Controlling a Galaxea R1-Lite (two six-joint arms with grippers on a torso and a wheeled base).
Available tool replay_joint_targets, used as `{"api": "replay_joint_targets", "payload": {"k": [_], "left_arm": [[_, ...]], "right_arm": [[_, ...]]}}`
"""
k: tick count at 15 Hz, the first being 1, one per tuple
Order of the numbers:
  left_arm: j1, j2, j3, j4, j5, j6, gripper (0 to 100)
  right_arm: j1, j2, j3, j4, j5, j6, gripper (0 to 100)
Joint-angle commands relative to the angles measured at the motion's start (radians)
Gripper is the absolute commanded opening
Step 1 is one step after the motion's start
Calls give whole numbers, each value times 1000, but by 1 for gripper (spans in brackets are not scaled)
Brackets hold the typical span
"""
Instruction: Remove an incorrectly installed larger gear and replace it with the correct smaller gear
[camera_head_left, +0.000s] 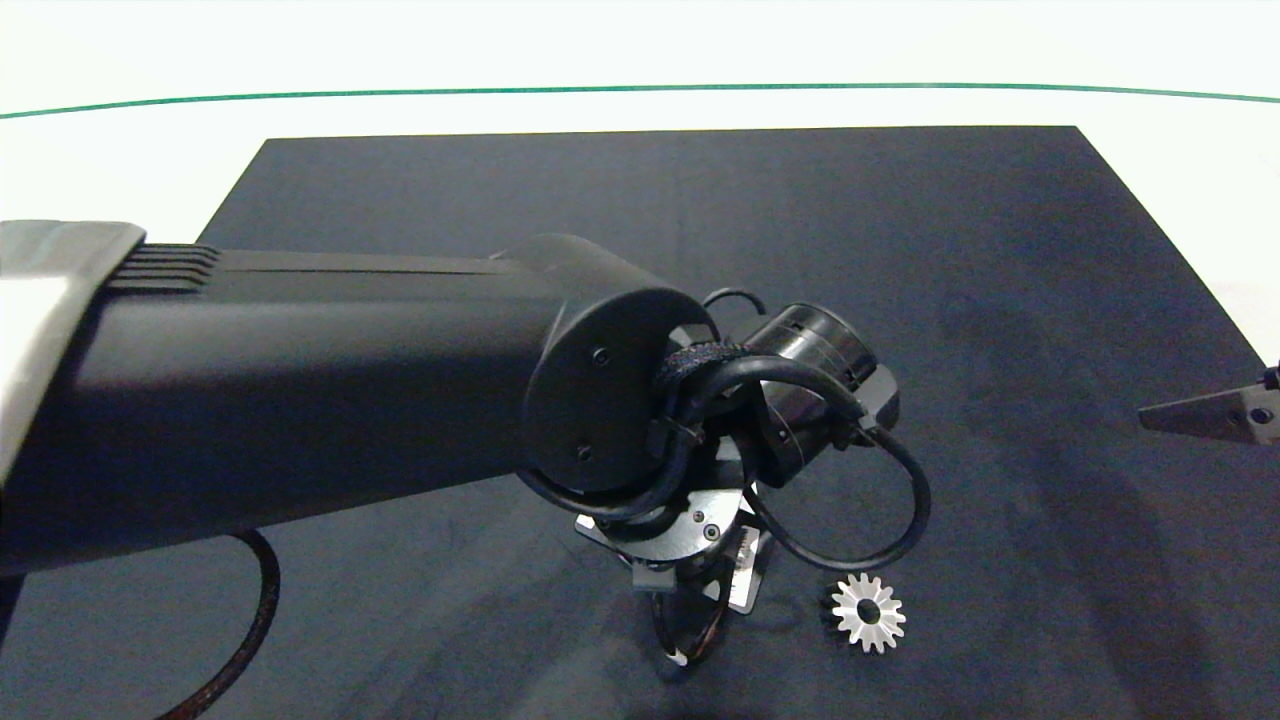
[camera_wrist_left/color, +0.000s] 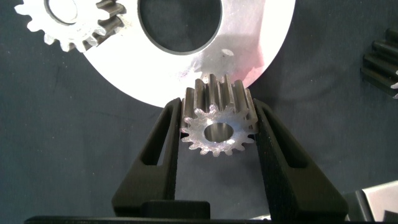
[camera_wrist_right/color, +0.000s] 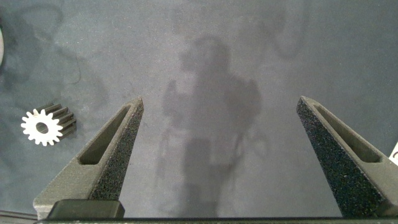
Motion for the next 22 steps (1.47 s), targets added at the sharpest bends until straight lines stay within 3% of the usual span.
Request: {"api": "replay_joint_targets", "payload": {"k": [1, 14, 15, 22], "left_arm": [[0, 12, 0, 6, 2, -4, 7], [0, 10, 0, 20, 13, -29, 7], [-1, 10, 0, 20, 13, -30, 100], [-3, 5, 0, 22, 12, -33, 100]], "right_arm": [[-4, 1, -1, 4, 1, -2, 100], [-5, 1, -1, 4, 8, -2, 100], [-5, 1, -1, 4, 8, -2, 100], [-5, 1, -1, 4, 10, -5, 100]]}}
